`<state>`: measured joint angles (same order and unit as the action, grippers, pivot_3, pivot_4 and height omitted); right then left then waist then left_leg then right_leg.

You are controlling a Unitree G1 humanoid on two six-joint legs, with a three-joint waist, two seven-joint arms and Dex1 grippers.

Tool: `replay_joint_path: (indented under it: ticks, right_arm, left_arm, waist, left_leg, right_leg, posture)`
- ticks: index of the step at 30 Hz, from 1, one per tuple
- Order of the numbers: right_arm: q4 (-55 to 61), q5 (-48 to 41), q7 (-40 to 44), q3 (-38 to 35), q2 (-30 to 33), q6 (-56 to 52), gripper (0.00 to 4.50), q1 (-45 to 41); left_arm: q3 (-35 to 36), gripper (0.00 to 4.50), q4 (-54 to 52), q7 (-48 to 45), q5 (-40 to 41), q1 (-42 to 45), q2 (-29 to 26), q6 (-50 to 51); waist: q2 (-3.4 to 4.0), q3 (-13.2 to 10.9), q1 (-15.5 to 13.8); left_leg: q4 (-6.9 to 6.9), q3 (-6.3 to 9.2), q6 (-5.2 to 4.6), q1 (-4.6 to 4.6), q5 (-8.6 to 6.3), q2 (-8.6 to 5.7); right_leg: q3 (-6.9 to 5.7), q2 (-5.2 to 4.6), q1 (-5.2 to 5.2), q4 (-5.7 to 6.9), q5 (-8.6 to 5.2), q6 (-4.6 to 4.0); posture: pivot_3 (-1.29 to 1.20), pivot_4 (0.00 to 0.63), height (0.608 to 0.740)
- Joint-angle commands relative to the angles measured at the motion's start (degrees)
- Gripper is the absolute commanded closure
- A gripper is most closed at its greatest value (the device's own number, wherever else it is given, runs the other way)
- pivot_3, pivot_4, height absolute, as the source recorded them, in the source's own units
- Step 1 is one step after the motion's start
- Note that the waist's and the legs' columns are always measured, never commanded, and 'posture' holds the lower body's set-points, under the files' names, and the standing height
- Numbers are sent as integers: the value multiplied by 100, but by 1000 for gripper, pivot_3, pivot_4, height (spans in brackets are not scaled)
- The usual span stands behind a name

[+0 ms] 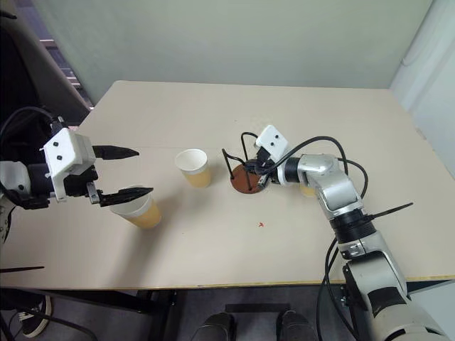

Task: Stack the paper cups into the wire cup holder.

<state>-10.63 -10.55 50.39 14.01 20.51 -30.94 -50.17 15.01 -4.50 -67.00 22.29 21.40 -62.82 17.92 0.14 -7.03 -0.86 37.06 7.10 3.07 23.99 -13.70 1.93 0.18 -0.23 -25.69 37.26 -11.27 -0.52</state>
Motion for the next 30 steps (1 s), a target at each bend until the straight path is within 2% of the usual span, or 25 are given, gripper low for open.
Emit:
replay_joint_path:
  ticks: [1,6,12,15,23,29,30]
  right_arm:
    - [301,-103,56,-208,68,77,4469,-69]
    - [656,-419,483,-373,397,49,4469,136]
    - [1987,-1579,2301,-532,1535,-126,4469,1013]
    - [2219,-1721,2867,-433,1909,88,4469,1353]
    - [1536,-1269,3358,-176,1759,1245,4469,1398]
    - [1164,-878,3384,124,1744,1348,4469,1245]
    - [1117,-815,3384,160,1755,1352,4225,1225]
  left_arm:
    - [37,0,3,-42,20,214,-98,-65]
    - [-151,0,-29,-231,111,397,-47,-20]
    - [-380,0,-371,-1264,570,249,-359,266]
    - [-591,0,-346,-1704,571,277,-497,196]
    - [-1006,0,-556,-1959,542,483,-440,236]
    - [-965,0,-725,-1886,595,460,-446,379]
    - [-957,0,-730,-1869,598,469,-440,398]
  waist:
    - [0,0,-1]
    - [0,0,-13]
    - [-3,2,-36]
    - [-5,3,-24]
    - [-5,3,24]
    - [-5,3,29]
    - [-4,4,28]
  left_leg:
    - [0,0,0,0,0,0]
    - [0,0,1,1,0,0]
    - [0,-7,24,10,12,-1]
    - [0,-13,37,7,19,-1]
    - [0,-6,-18,-19,27,4]
    - [1,-7,-32,-19,44,3]
    - [0,-7,-32,-19,43,4]
  right_leg:
    - [0,0,0,0,0,1]
    - [-1,0,0,-2,1,1]
    - [-1,1,8,-23,1,5]
    - [2,3,12,-25,-2,9]
    - [6,5,25,-11,27,-3]
    - [9,2,29,-23,35,-33]
    - [9,2,29,-23,35,-33]
  posture:
    - [0,150,740]
    - [0,150,740]
    - [0,150,740]
    - [0,150,740]
    - [0,150,740]
    - [0,150,740]
    - [0,150,740]
